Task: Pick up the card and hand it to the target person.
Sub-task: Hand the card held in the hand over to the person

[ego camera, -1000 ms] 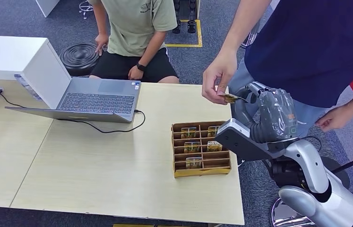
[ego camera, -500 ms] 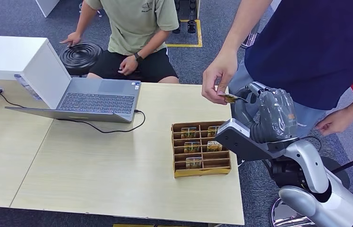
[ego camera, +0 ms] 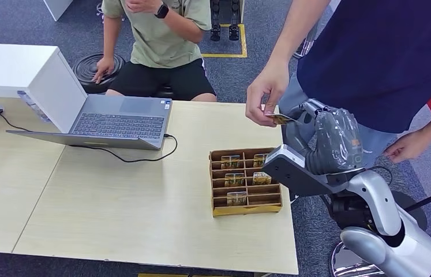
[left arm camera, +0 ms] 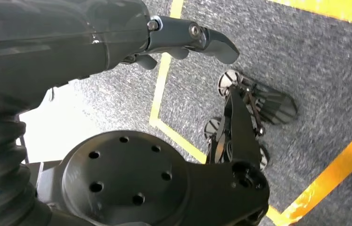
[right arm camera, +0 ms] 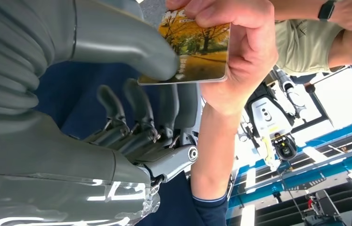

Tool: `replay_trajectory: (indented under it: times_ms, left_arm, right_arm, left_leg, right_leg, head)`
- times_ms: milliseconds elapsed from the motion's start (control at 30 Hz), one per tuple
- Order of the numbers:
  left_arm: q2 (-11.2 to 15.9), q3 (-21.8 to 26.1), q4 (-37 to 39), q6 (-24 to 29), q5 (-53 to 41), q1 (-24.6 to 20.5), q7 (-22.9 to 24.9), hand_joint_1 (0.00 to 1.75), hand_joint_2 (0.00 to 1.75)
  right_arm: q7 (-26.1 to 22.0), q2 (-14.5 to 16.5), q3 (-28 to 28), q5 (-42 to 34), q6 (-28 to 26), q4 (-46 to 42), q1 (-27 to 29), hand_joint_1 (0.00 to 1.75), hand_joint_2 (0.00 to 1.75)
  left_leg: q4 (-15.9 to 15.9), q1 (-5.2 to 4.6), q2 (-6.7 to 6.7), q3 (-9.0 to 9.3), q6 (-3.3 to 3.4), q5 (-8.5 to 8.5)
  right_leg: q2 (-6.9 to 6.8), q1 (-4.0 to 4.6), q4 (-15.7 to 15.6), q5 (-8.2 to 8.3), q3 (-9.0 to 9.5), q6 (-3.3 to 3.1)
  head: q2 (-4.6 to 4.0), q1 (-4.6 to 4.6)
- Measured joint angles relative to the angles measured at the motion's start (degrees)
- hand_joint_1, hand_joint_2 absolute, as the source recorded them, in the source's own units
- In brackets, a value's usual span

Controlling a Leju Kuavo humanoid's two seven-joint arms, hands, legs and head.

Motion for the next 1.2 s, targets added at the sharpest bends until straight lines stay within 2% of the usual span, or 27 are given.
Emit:
replay_trajectory:
  times_ms: [33,967,1200]
  left_arm:
    - [0.0,-0.2,0.0,-0.4,-0.1,0.0,-0.1,0.0,0.0]
    - [0.0,-1.0,0.0,1.0,0.5,0.0,3.1,0.0,0.0]
    - [0.0,-2.0,0.0,2.6,0.4,-0.1,4.1,0.0,0.0]
  right_arm:
    - [0.0,0.0,0.0,0.0,0.0,0.0,0.0,0.02,1.75]
    - [0.1,0.0,-0.7,0.8,-0.9,-0.8,0.6,0.0,1.75]
    - [0.4,0.0,-3.0,2.3,-7.4,-1.6,2.9,0.0,1.75]
  left_leg:
    - [0.0,0.0,0.0,0.0,0.0,0.0]
    - [0.0,0.0,0.0,0.0,0.0,0.0]
    - [0.0,0.0,-0.01,-0.01,0.0,0.0]
  right_leg:
    - [0.0,0.0,0.0,0.0,0.0,0.0]
    - [0.0,0.0,0.0,0.0,0.0,0.0]
    - [-0.01,0.0,0.0,0.0,0.0,0.0]
  head:
    - [0.0,0.0]
    - [0.0,0.0]
    - [0.0,0.01]
